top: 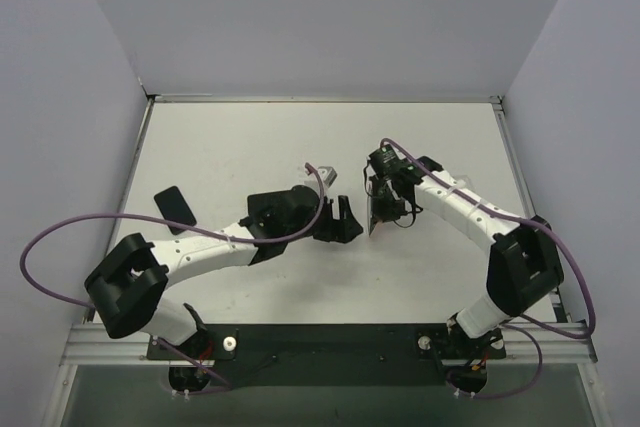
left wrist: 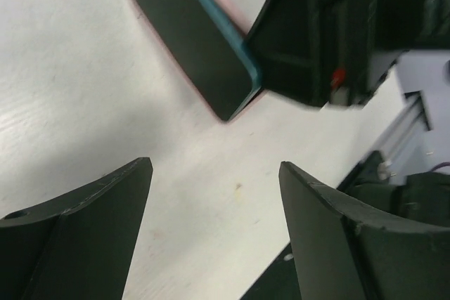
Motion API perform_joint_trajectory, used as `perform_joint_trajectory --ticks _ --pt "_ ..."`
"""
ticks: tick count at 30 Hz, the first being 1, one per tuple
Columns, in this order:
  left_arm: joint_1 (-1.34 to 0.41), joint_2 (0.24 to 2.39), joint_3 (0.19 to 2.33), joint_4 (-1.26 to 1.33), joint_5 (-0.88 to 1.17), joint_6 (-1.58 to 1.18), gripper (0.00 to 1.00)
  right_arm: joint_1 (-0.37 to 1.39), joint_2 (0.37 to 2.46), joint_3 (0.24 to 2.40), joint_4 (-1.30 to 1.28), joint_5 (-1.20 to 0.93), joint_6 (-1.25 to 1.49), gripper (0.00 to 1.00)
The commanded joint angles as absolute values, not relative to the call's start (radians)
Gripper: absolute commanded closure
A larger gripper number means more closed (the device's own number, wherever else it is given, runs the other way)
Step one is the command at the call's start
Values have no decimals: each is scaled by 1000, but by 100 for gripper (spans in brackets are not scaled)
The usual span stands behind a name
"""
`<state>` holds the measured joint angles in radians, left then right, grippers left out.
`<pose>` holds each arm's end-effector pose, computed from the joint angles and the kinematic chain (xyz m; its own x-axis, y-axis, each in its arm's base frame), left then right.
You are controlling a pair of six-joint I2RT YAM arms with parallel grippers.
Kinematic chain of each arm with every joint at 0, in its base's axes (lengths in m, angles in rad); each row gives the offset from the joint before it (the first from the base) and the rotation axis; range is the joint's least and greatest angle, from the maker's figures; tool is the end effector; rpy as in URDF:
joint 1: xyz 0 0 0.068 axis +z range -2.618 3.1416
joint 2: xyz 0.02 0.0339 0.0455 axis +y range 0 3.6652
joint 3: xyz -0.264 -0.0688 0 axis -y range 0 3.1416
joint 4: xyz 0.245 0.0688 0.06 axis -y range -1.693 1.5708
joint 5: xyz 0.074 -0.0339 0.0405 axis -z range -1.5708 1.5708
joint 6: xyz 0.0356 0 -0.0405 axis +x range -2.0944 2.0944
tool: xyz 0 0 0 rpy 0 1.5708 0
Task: Take the phone out of the phone case
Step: Remove the phone case from the phone.
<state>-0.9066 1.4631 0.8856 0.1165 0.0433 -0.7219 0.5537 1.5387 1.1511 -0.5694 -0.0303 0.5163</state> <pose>0.2008 -0.2590 0.2437 -0.7414 -0.1239 -0.6595 0.4272 0.6708 -0.6063 0.2751 0.1714 0.2507 -0.8715 0.0414 -0.4887 -0.1267 0.9436 0.3059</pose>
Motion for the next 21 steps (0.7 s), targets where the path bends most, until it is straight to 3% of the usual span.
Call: perform_joint_trajectory --ticks 1,9,13,21 --pt "-931 1393 761 305 -155 -664 17 554 1568 1137 -532 25 526 100" --pt "-930 1404 686 317 -173 -736 18 563 1675 1016 -368 8 557 100" --pt "-931 1404 663 337 -163 -761 19 580 1684 970 -319 34 571 87" --pt "-930 1417 680 330 -160 -749 20 589 1767 937 -223 87 600 85"
